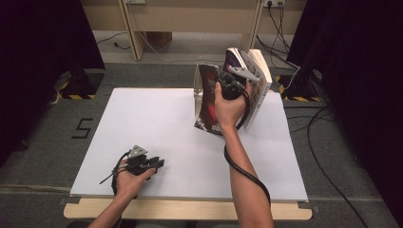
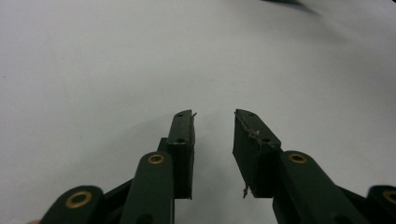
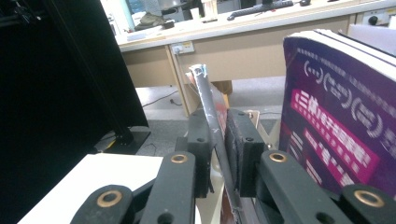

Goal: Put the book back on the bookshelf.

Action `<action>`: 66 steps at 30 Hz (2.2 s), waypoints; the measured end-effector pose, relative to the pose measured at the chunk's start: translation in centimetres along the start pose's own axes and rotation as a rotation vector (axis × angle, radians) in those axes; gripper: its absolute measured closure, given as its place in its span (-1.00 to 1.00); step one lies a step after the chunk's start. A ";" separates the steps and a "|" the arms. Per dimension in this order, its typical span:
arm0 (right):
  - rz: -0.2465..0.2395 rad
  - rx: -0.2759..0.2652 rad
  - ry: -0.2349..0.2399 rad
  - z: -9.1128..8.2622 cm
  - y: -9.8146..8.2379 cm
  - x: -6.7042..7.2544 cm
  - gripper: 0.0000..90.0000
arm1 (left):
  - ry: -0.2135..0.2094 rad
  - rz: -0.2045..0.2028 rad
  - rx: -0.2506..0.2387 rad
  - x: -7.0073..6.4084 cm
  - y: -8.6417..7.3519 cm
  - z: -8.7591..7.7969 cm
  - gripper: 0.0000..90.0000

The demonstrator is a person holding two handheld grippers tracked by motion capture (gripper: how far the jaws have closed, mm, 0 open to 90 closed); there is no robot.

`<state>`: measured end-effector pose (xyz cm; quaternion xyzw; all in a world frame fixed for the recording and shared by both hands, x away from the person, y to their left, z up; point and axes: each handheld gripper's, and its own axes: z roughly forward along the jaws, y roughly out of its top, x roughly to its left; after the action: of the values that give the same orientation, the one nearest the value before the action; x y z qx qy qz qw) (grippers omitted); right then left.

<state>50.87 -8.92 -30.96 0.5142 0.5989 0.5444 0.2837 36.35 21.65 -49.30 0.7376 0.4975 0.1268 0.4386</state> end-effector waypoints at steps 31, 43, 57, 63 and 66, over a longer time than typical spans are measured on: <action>-0.054 0.117 -0.018 -0.6 -0.7 -0.7 0.60 | -0.004 0.007 0.000 0.0 0.1 -0.1 0.48; -0.078 0.184 -0.028 1.3 -0.4 -1.1 0.48 | -0.006 0.005 0.001 0.0 0.1 0.0 0.48; -0.108 0.245 -0.028 3.1 0.3 -0.3 0.52 | -0.010 0.009 0.004 0.0 0.1 0.0 0.48; -0.118 0.275 -0.055 3.7 0.2 -0.3 0.73 | -0.009 0.012 0.009 0.1 0.1 0.1 0.48; -0.140 0.293 -0.072 3.7 0.4 -0.2 0.80 | -0.009 0.012 0.011 0.1 0.1 0.1 0.48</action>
<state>54.36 -7.81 -31.48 0.5263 0.6957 0.4114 0.2642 36.48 21.64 -49.32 0.7435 0.4918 0.1233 0.4361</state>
